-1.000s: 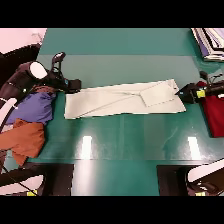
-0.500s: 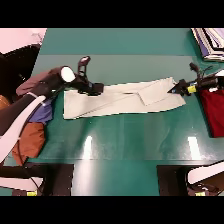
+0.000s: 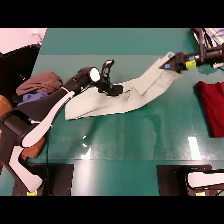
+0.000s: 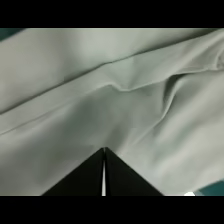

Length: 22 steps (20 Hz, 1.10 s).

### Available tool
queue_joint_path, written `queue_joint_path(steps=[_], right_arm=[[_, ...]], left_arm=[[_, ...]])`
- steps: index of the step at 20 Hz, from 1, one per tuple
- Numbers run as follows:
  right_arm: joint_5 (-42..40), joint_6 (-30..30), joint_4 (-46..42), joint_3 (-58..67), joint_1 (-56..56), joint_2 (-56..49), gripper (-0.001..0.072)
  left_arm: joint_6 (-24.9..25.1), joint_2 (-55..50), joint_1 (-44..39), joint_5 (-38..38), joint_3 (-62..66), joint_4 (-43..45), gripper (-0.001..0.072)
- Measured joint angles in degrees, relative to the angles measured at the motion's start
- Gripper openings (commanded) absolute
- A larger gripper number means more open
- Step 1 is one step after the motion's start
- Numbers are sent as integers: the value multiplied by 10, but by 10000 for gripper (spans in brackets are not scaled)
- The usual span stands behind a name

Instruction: Fold the shirts.

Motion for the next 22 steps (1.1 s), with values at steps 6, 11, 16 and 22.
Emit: queue_joint_path(steps=[6,11,16,22], right_arm=[[-13,20,3,61,89,5,11],[-37,16,3,71,137,5,11],[-72,1,5,80,209,-19,12],[-149,-10,6,196,360,-161,539]], left_arm=[[1,-21,-8,1,15,-5,21],[3,5,25,-23,20,7,21],[29,110,132,-70,21,59,21],[55,251,275,-123,22,121,22]])
